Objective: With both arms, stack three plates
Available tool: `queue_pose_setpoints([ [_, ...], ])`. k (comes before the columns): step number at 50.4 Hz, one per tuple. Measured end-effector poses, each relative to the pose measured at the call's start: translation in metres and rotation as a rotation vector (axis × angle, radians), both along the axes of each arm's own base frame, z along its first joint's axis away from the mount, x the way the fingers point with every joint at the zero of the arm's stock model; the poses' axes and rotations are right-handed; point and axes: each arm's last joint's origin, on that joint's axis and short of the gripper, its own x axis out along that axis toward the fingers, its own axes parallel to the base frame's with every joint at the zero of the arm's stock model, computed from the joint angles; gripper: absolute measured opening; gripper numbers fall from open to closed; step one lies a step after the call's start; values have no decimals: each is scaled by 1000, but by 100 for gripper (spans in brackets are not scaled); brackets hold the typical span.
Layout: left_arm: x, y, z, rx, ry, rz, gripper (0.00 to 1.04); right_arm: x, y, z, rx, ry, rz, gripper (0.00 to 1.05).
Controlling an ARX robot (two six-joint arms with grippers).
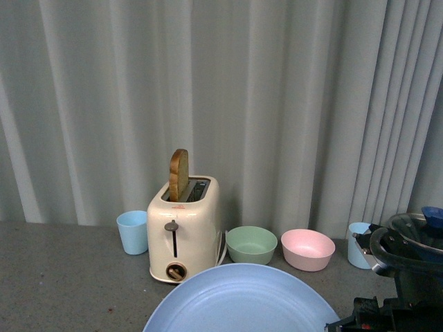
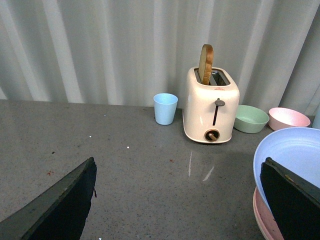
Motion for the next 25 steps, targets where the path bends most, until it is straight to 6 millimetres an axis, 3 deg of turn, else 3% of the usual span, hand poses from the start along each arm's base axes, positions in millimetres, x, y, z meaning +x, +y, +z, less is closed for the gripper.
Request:
queue_pose_setpoints([
  [25,0,0,0,0,0,0,98,-3,-12,-33,38,104,-44,3],
])
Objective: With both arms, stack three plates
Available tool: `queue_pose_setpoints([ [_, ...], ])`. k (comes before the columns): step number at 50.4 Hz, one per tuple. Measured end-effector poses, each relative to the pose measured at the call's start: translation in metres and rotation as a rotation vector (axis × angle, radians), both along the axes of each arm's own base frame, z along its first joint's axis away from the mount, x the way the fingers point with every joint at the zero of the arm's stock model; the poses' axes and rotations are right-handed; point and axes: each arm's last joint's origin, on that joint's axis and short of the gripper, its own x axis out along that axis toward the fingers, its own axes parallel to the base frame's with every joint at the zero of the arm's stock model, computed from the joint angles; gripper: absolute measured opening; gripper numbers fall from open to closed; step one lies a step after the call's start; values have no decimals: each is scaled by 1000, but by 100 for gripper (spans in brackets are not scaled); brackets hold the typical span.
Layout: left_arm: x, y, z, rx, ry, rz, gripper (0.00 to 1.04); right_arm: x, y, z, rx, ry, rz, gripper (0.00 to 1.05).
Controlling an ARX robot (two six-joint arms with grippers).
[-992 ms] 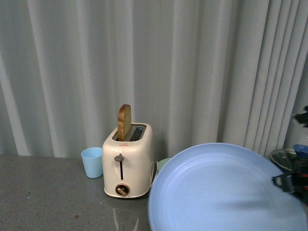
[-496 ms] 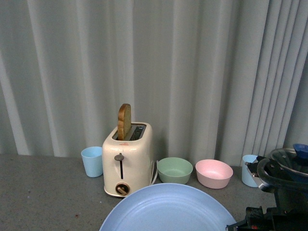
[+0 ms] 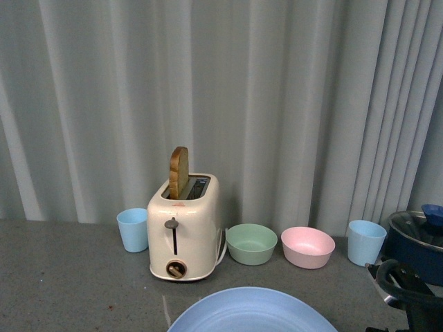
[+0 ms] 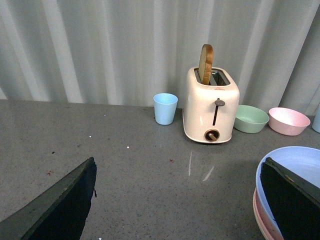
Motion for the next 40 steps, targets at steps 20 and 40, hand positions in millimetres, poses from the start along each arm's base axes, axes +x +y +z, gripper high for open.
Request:
queue_pose_setpoints([
  [20,0,0,0,0,0,0,98,0,-7,-13,-10,42,-26,3],
  [40,0,0,0,0,0,0,98,-2,-11,-15,-12,75,-31,45],
])
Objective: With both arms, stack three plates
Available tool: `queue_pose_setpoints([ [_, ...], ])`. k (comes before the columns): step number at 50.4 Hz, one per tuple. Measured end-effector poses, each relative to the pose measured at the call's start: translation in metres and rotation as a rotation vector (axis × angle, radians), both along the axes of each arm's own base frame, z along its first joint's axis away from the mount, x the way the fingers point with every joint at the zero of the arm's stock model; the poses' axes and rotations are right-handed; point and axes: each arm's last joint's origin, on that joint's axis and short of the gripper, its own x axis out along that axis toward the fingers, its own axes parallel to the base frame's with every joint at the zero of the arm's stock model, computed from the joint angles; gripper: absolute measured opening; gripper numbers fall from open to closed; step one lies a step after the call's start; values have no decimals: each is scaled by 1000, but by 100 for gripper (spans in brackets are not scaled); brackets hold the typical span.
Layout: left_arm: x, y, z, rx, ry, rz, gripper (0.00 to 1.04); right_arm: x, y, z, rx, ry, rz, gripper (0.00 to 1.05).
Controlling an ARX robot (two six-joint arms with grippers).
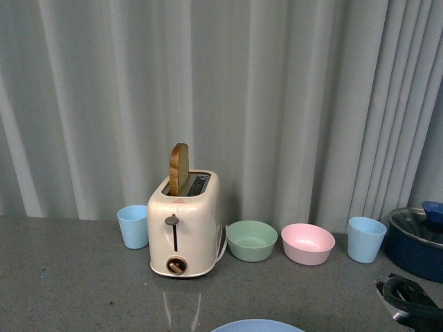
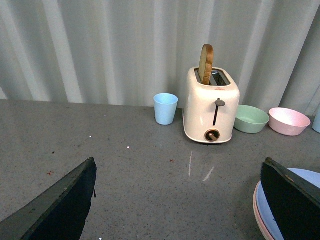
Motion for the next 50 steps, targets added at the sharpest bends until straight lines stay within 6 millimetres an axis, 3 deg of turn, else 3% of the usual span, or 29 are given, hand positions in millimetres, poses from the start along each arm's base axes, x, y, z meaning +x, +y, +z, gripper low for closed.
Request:
queue_pose_setpoints([
  [10,0,0,0,0,0,0,98,-10,-8,11,-9,-16,-5,73],
  [16,0,0,0,0,0,0,98,-23,-22,38,-15,-89,-29,99],
  [26,0,0,0,0,0,0,98,-62,-47,100,-145,-339,-143,97],
  [32,0,0,0,0,0,0,98,-92,-50,140,-264,-519,-203,97],
  [37,0,0,0,0,0,0,98,-118,-46,161,-332,-656,-225,96],
  [43,0,0,0,0,0,0,98,-141,-48,166,-352,-840,-331,77],
  [50,0,0,0,0,0,0,98,-163,-48,158,-352,-857,-340,54],
])
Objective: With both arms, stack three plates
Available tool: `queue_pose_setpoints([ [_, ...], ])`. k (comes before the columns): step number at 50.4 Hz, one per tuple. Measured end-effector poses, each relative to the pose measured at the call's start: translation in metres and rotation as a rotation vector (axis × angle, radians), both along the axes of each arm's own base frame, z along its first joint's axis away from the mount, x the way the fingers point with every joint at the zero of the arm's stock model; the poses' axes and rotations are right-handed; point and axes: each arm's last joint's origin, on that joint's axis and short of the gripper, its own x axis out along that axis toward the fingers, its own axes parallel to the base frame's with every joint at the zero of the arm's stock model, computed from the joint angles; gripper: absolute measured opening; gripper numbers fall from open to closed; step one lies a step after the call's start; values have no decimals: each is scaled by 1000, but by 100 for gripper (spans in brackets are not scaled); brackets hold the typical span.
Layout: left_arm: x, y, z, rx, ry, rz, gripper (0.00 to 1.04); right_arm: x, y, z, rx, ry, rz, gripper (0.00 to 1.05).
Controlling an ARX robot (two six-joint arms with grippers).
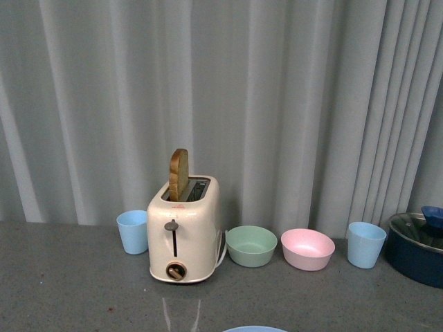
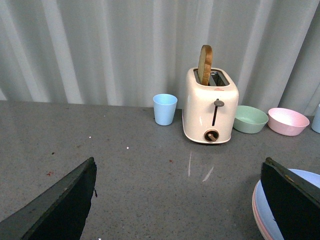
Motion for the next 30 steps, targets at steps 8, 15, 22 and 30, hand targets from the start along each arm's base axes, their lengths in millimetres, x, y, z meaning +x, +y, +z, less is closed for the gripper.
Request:
queue_pose_setpoints([
  [8,0,0,0,0,0,0,98,-9,0,-11,0,-18,0,28],
  [15,0,0,0,0,0,0,98,-13,0,-23,0,-8,0,3],
  [22,0,0,0,0,0,0,98,-18,0,-31,-3,-11,0,3],
  [30,0,0,0,0,0,0,98,-22,0,-37,-3,-11,0,3],
])
